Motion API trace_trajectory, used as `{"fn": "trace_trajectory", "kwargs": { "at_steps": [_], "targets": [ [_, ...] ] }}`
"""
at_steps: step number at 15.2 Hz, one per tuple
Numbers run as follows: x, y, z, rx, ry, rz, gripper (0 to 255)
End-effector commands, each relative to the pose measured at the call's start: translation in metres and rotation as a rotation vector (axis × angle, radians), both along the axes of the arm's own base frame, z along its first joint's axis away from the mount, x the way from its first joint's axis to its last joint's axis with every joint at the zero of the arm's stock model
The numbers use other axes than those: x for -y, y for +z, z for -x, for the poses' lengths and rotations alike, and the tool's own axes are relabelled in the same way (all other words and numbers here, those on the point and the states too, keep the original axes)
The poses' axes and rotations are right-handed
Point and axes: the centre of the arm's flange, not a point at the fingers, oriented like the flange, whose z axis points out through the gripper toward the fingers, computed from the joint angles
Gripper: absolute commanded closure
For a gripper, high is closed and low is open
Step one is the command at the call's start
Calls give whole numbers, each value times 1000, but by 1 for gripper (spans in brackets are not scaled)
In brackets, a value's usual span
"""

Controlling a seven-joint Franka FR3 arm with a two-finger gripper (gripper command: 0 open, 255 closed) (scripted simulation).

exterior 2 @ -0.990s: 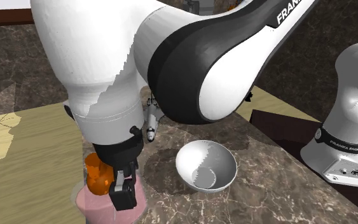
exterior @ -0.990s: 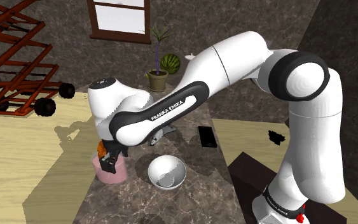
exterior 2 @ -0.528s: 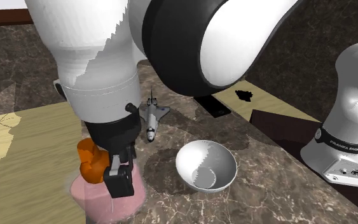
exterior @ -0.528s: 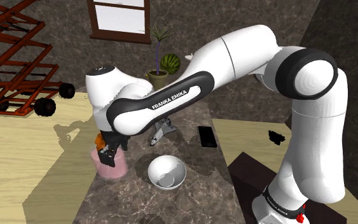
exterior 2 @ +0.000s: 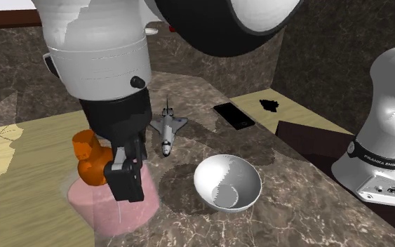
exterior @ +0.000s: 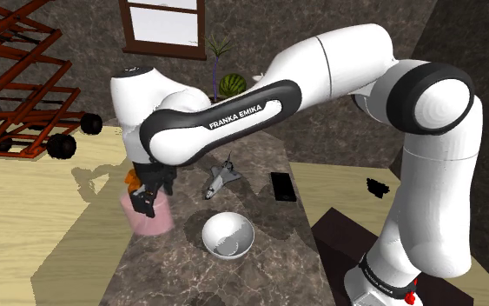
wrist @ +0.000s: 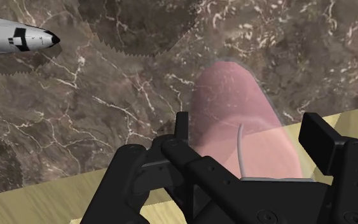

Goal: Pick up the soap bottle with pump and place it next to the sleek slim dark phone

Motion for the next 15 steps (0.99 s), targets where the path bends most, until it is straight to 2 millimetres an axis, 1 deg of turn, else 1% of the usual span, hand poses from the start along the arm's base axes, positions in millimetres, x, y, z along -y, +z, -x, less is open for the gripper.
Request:
{"fn": "trace_trajectory", "kwargs": {
  "at_steps": [1, 15],
  "targets": [
    [0, 10, -1, 0, 0, 0, 255],
    [0, 84, -1, 0, 0, 0, 255]
  ]
}}
